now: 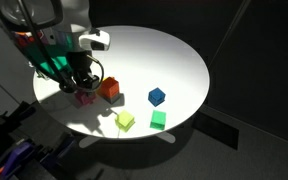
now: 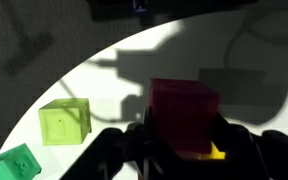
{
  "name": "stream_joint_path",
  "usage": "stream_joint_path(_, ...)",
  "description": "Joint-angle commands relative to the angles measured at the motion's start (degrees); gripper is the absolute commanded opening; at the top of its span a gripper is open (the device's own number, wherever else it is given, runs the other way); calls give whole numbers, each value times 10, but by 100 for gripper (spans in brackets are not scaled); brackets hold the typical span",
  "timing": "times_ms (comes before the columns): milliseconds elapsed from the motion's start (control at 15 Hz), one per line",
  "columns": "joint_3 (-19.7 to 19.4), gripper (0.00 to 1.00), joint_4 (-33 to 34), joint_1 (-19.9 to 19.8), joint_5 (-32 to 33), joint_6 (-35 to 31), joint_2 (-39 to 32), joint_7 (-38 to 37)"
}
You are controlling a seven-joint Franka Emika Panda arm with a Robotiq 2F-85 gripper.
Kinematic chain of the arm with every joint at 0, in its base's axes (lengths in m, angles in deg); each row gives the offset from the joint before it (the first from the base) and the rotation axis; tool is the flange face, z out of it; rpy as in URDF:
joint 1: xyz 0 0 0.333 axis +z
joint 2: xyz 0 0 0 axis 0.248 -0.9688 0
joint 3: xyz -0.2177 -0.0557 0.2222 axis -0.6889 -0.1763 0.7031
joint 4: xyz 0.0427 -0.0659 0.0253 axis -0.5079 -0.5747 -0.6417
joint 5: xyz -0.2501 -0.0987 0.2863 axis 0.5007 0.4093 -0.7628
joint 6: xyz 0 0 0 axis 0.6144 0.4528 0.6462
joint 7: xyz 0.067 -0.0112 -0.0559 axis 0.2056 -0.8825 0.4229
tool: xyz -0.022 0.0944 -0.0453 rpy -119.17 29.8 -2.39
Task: Put the pink block on top of the stack on the right.
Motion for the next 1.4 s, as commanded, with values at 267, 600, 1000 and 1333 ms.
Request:
stream_joint_path(267,-19,29,22,13,1,65,47,8)
stream_joint_path(600,-24,29,60,20,11,71,29,12)
stream_joint_path(1000,-27,29,111,29,48,72,-12,17)
stream_joint_path(1333,-28,29,157,40,86,69,-64,17)
